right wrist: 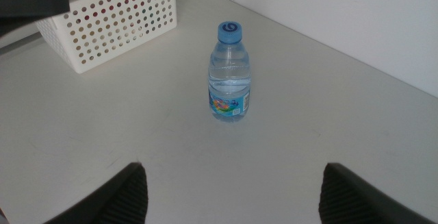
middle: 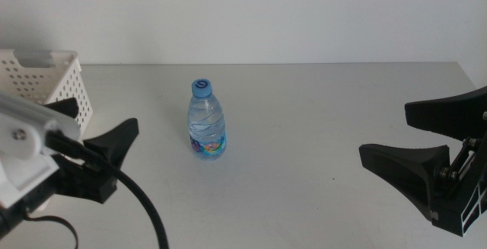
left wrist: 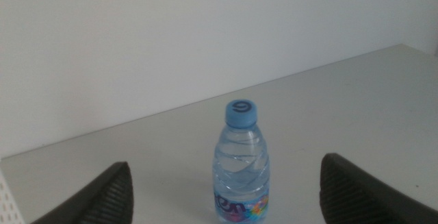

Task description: Use arms to grab the bottles and put them into the dustbin to the left of the table.

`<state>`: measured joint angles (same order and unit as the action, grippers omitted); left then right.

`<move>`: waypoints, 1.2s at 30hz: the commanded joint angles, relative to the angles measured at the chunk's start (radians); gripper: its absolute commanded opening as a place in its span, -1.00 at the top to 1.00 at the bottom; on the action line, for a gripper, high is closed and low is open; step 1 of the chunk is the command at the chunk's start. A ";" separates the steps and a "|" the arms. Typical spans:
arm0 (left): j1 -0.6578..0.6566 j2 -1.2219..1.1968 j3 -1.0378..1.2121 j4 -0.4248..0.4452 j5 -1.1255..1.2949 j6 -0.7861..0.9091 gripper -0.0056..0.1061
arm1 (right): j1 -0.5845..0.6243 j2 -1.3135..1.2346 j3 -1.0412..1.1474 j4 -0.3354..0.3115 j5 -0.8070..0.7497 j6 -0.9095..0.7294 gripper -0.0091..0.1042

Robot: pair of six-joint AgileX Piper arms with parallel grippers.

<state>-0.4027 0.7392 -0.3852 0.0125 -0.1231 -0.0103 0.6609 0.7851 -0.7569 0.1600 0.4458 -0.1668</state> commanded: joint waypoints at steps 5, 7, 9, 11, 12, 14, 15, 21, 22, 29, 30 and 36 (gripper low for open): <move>-0.028 0.173 0.021 0.046 -0.313 -0.069 -0.77 | -0.003 -0.003 -0.033 -0.002 -0.071 -0.008 -0.28; -0.028 0.241 0.013 0.069 -0.384 -0.092 -0.77 | -0.003 -0.003 -0.033 -0.002 -0.071 -0.008 -0.28; -0.028 0.317 0.002 0.096 -0.447 -0.114 -0.77 | -0.003 -0.003 -0.033 -0.002 -0.071 -0.008 -0.28; -0.025 0.395 -0.019 0.107 -0.502 -0.133 -0.77 | -0.003 -0.003 -0.033 -0.002 -0.071 -0.008 -0.28; -0.025 0.433 -0.035 0.110 -0.520 -0.138 -0.77 | -0.003 -0.003 -0.033 -0.002 -0.071 -0.008 -0.28; -0.025 0.499 -0.074 0.126 -0.536 -0.152 -0.77 | -0.003 -0.003 -0.033 -0.002 -0.071 -0.008 -0.28; -0.025 0.534 -0.095 0.129 -0.541 -0.153 -0.77 | -0.003 -0.003 -0.033 -0.002 -0.071 -0.008 -0.28; -0.025 0.719 -0.218 0.128 -0.557 -0.148 -0.77 | -0.003 -0.003 -0.033 -0.002 -0.071 -0.008 -0.28; -0.025 0.744 -0.236 0.128 -0.557 -0.148 -0.77 | -0.003 -0.003 -0.033 -0.002 -0.071 -0.008 -0.28; -0.014 0.948 -0.350 0.124 -0.640 -0.146 -0.77 | -0.003 -0.003 -0.033 -0.002 -0.071 -0.008 -0.28; -0.013 0.974 -0.357 0.116 -0.662 -0.146 -0.77 | -0.003 -0.003 -0.033 -0.002 -0.071 -0.008 -0.28; -0.013 1.095 -0.367 0.071 -0.762 -0.146 -0.77 | -0.003 -0.003 -0.033 -0.002 -0.071 -0.008 -0.28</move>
<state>-0.4185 1.8528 -0.7275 0.1031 -0.7809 -0.1442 0.6609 0.7851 -0.7569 0.1600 0.4458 -0.1668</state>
